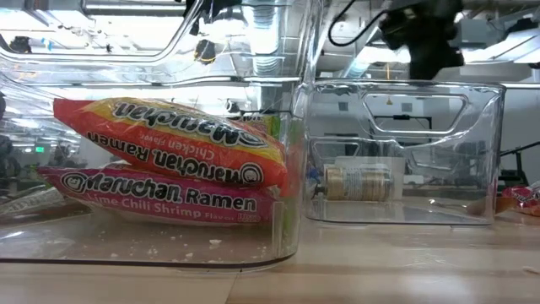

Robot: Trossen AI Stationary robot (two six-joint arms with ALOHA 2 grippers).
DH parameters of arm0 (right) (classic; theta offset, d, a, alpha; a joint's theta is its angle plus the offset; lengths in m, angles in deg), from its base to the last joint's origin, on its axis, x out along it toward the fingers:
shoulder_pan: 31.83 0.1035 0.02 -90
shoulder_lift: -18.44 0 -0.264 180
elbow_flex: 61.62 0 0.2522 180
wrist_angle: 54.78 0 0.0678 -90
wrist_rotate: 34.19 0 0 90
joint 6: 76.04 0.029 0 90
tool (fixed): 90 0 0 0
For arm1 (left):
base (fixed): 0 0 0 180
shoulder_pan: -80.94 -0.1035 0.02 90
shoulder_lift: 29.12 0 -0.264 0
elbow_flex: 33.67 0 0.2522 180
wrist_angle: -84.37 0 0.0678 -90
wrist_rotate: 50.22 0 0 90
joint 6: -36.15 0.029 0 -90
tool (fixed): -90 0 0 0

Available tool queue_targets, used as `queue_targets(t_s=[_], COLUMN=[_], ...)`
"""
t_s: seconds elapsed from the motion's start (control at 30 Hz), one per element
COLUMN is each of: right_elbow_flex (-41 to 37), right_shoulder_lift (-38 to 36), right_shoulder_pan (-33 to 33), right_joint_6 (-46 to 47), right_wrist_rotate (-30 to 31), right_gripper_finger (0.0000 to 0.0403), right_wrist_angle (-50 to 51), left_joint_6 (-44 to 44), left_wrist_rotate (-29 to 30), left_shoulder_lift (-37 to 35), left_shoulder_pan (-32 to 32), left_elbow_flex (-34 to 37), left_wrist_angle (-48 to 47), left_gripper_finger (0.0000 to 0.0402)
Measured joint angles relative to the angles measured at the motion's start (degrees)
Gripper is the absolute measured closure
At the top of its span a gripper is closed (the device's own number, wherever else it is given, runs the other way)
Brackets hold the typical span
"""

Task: Pick & Place Food Item
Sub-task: Put the red seasoning can into the right transparent bin

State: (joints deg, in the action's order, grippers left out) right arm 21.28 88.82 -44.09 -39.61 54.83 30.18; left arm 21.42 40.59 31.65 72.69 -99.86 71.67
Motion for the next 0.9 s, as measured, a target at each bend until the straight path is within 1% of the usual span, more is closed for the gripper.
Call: queue_targets(t_s=[0.1,0.17,0.23,0.33,0.47,0.67,0.9], right_elbow_flex=[0.0,0.0,0.0,0.0,0.0,0.0,0.0], right_shoulder_lift=[-0.6,-1.0,-1.8,-2.9,-4.9,-7.0,-5.6], right_shoulder_pan=[3.3,5.8,8.9,14.4,23.0,36.6,54.3], right_joint_6=[2.2,3.5,4.6,5.9,7.8,10.6,10.7], right_wrist_rotate=[0.0,-0.3,-0.5,-0.5,-0.8,-4.8,-5.6], right_gripper_finger=[0.0301,0.0301,0.0301,0.0301,0.0301,0.0301,0.03], right_wrist_angle=[2.9,4.5,6.2,8.6,10.4,8.9,8.4], left_joint_6=[1.9,2.3,2.3,2.5,2.4,2.0,2.0], left_wrist_rotate=[0.1,1.7,3.3,3.9,3.9,4.0,4.0], left_shoulder_lift=[0.0,0.0,0.0,0.0,0.0,0.0,0.0], left_shoulder_pan=[-0.2,-0.2,-0.2,-0.2,-0.5,-0.4,-0.3], left_elbow_flex=[0.0,0.0,0.0,0.0,0.0,0.0,0.0], left_wrist_angle=[0.3,1.0,2.1,3.4,4.9,5.9,5.9], left_gripper_finger=[0.0302,0.0302,0.0302,0.0302,0.0302,0.0302,0.0302])
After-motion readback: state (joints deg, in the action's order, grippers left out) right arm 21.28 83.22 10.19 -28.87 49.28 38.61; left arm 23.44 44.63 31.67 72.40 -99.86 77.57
